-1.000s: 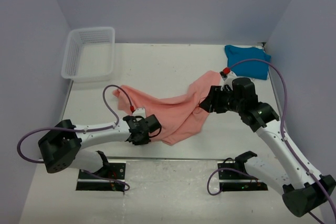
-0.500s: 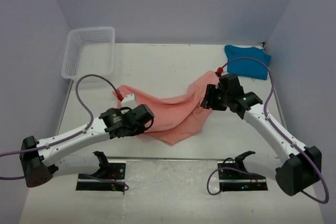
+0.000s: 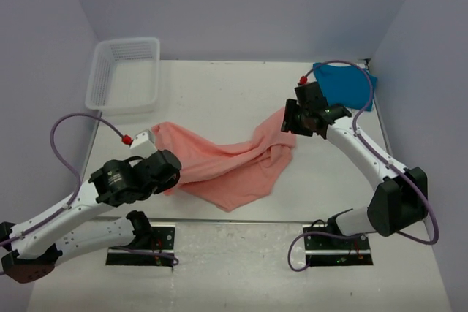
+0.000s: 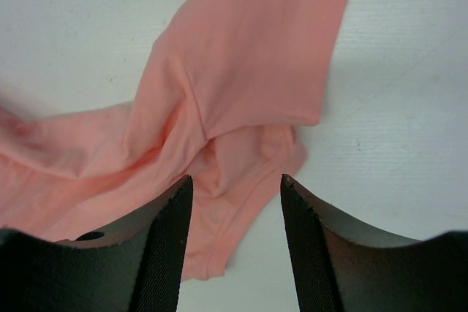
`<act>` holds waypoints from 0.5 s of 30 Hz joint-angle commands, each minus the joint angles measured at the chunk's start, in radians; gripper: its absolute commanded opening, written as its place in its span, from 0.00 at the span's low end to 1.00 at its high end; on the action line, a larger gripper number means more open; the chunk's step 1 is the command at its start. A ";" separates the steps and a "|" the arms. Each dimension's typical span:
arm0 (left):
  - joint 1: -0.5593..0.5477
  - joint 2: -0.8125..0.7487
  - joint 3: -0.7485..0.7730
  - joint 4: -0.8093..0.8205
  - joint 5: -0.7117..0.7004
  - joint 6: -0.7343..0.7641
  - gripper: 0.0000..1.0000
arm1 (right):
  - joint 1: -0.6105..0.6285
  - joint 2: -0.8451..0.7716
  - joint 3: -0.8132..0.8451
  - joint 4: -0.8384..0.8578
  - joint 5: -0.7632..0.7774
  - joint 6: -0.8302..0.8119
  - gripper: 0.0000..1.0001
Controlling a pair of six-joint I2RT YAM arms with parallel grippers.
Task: Fold and stack the t-shirts
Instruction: Flatten out the tshirt
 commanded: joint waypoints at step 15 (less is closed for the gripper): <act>0.190 -0.089 0.165 -0.041 -0.134 0.160 0.00 | -0.148 0.495 0.493 -0.142 -0.006 -0.095 0.52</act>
